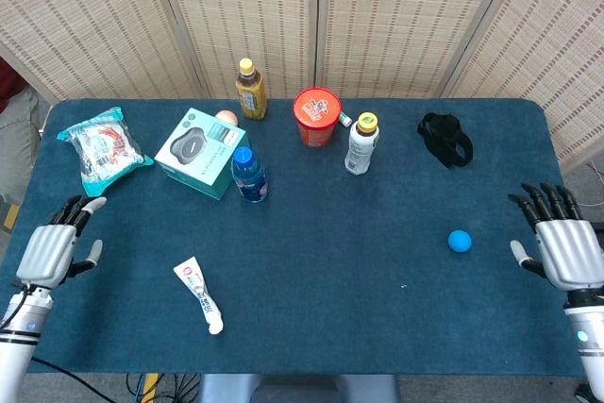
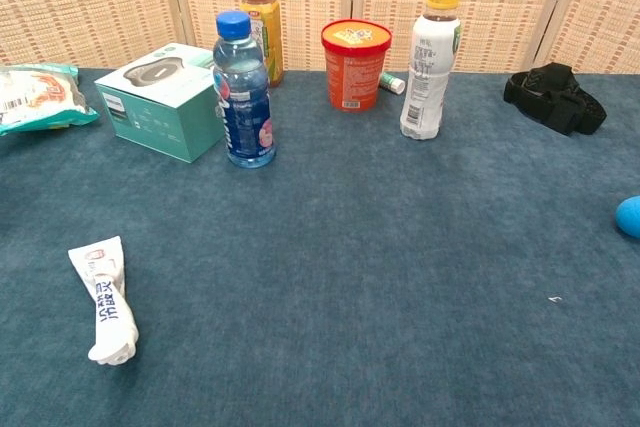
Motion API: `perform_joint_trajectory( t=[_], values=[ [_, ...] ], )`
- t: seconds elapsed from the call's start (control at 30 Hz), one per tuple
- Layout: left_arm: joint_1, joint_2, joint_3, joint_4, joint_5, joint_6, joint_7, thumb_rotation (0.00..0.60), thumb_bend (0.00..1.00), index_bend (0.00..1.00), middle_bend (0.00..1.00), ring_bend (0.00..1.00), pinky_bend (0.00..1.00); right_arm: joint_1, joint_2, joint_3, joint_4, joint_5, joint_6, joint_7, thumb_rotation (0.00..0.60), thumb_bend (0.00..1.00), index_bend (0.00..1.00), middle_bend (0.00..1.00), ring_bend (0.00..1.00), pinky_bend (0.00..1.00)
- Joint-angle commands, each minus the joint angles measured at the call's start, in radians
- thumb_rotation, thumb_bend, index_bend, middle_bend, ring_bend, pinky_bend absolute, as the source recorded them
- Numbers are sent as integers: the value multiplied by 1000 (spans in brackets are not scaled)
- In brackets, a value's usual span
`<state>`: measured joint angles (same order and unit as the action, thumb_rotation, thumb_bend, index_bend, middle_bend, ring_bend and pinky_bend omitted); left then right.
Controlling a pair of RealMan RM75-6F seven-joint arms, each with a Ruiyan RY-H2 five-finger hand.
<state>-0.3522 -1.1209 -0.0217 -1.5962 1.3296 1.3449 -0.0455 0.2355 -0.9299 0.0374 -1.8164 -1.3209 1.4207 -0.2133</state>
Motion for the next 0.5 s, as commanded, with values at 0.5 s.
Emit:
perform_joint_trajectory(
  t=[0.5],
  values=[
    [162, -3, 27, -70, 26, 145, 78, 600, 435, 131, 135, 66, 183, -109, -52, -16, 47, -10, 51, 67, 600, 197, 193, 115, 0, 7]
  ],
)
